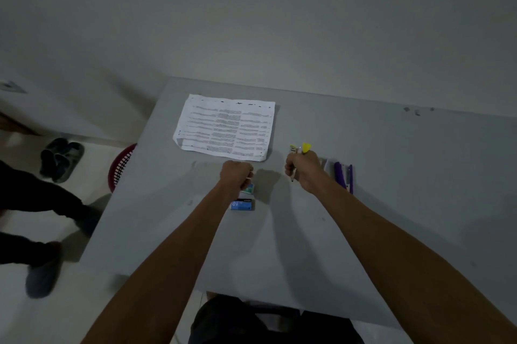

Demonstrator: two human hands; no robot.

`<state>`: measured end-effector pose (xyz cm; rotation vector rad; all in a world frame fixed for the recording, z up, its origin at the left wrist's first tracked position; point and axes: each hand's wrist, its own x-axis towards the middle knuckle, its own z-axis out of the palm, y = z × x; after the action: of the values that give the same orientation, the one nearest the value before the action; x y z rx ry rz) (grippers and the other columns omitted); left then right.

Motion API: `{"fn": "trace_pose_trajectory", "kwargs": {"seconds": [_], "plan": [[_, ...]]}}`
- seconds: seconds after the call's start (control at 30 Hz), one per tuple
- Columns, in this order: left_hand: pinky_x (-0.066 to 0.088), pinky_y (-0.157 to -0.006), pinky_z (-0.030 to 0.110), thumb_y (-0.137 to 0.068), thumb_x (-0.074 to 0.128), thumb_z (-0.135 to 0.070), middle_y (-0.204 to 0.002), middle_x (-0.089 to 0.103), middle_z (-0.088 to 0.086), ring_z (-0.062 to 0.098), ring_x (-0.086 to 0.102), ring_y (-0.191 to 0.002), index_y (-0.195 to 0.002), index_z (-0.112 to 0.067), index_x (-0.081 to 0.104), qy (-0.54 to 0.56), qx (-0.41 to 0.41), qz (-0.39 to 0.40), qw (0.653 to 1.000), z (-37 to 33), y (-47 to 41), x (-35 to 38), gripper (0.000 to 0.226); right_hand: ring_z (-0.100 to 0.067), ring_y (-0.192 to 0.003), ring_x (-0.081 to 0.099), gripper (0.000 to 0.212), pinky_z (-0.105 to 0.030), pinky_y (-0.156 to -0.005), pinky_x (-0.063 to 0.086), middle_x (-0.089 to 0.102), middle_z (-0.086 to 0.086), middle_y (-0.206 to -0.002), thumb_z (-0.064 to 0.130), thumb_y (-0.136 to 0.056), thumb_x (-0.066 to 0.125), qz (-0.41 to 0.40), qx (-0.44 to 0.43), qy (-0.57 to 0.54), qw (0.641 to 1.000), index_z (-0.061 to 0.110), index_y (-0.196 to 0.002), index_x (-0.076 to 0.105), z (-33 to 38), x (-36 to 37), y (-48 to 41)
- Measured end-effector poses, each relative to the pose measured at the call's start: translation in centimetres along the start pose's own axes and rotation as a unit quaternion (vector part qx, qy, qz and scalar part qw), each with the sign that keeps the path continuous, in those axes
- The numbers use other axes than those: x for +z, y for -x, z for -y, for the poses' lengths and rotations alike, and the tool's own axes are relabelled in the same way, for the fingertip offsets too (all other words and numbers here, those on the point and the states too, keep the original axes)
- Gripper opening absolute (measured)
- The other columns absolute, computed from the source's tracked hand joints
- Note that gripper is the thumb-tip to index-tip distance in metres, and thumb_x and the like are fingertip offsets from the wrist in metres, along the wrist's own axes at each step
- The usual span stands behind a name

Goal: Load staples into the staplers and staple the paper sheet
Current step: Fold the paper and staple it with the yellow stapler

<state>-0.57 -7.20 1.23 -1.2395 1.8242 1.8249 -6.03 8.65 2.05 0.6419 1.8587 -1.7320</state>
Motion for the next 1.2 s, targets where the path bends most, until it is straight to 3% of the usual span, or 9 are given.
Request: {"fn": "trace_pose_trajectory", "kwargs": {"seconds": [0.13, 0.23, 0.4, 0.6, 0.73, 0.83, 0.93, 1.03, 1.2], "plan": [[0.042, -0.051, 0.025, -0.085, 0.054, -0.006, -0.083, 0.059, 0.016, 0.019, 0.051, -0.058, -0.094, 0.005, 0.062, 0.016, 0.018, -0.112, 0.993, 0.2, -3.5, -3.1, 0.017, -0.014, -0.05, 0.04, 0.017, -0.027, -0.049, 0.033, 0.047, -0.007, -0.065, 0.006, -0.082, 0.062, 0.0, -0.018, 0.067, 0.998, 0.014, -0.074, 0.049, -0.3, 1.6, -1.7], [0.057, -0.075, 0.039, -0.083, 0.059, -0.015, -0.107, 0.063, 0.018, 0.031, 0.063, -0.089, -0.114, 0.004, 0.057, 0.022, 0.031, -0.203, 0.979, -0.3, -5.9, -5.3, 0.036, -0.015, -0.053, 0.041, 0.018, -0.028, -0.05, 0.033, 0.05, -0.007, -0.068, 0.018, -0.082, 0.068, -0.031, -0.027, 0.083, 0.996, 0.011, -0.074, 0.053, -0.7, 3.2, -3.7], [0.046, -0.098, 0.046, -0.081, 0.068, -0.021, -0.135, 0.037, 0.024, 0.04, 0.05, -0.118, -0.129, 0.004, 0.033, -0.011, 0.025, -0.3, 0.954, -1.5, -9.4, -8.2, 0.065, -0.018, -0.057, 0.046, 0.037, -0.03, -0.058, 0.037, 0.05, -0.003, -0.06, 0.034, -0.079, 0.073, -0.11, -0.046, 0.111, 0.987, 0.017, -0.057, 0.049, -1.5, 5.6, -7.0], [0.055, -0.084, 0.049, -0.071, 0.069, -0.03, -0.117, 0.056, 0.021, 0.038, 0.062, -0.101, -0.113, 0.004, 0.052, -0.006, 0.047, -0.32, 0.946, -1.3, -13.3, -9.9, 0.057, -0.02, -0.069, 0.064, 0.025, -0.031, -0.066, 0.052, 0.069, -0.009, -0.085, 0.025, -0.078, 0.075, -0.11, -0.056, 0.124, 0.985, 0.005, -0.092, 0.071, -1.7, 7.4, -9.2], [0.048, -0.079, 0.03, -0.085, 0.056, -0.013, -0.105, 0.066, 0.017, 0.029, 0.063, -0.097, -0.107, 0.004, 0.063, 0.017, 0.081, -0.314, 0.946, -2.3, -11.9, -9.4, 0.029, -0.027, -0.087, 0.067, 0.016, -0.04, -0.081, 0.057, 0.07, -0.009, -0.092, 0.016, -0.077, 0.071, -0.098, -0.05, 0.127, 0.986, 0.012, -0.092, 0.07, -1.3, 7.9, -9.1], [0.044, -0.077, 0.028, -0.088, 0.054, -0.011, -0.105, 0.065, 0.014, 0.028, 0.061, -0.095, -0.104, -0.004, 0.061, 0.015, 0.144, -0.318, 0.937, -3.6, -9.4, -8.2, 0.019, -0.025, -0.075, 0.065, 0.006, -0.036, -0.065, 0.057, 0.069, -0.007, -0.079, 0.013, -0.074, 0.067, -0.072, -0.056, 0.09, 0.992, 0.018, -0.076, 0.066, -0.4, 7.4, -7.7], [0.044, -0.073, 0.025, -0.089, 0.056, -0.012, -0.093, 0.066, 0.01, 0.02, 0.059, -0.082, -0.098, -0.004, 0.061, -0.001, 0.241, -0.307, 0.921, -4.7, -6.4, -6.6, 0.012, -0.016, -0.05, 0.056, 0.006, -0.02, -0.038, 0.037, 0.064, -0.007, -0.069, 0.009, -0.079, 0.066, -0.027, -0.078, 0.059, 0.995, 0.015, -0.08, 0.065, 1.2, 6.7, -5.1], [0.044, -0.064, 0.023, -0.09, 0.057, -0.01, -0.082, 0.062, 0.003, 0.015, 0.058, -0.073, -0.092, -0.004, 0.061, -0.047, 0.368, -0.265, 0.89, -5.3, -3.0, -4.5, 0.007, -0.011, -0.037, 0.049, 0.006, -0.017, -0.037, 0.034, 0.058, -0.007, -0.06, 0.007, -0.085, 0.065, 0.019, -0.099, 0.024, 0.995, 0.011, -0.081, 0.064, 3.2, 5.8, -2.4], [0.049, -0.064, 0.024, -0.089, 0.057, -0.007, -0.081, 0.067, 0.002, 0.014, 0.063, -0.073, -0.09, -0.008, 0.062, -0.113, 0.509, -0.19, 0.832, -5.2, 1.4, -1.4, 0.005, -0.02, -0.044, 0.052, 0.017, -0.028, -0.047, 0.042, 0.058, -0.004, -0.05, 0.007, -0.086, 0.064, 0.07, -0.114, -0.072, 0.988, 0.008, -0.069, 0.063, 5.6, 4.2, 1.1]]}}
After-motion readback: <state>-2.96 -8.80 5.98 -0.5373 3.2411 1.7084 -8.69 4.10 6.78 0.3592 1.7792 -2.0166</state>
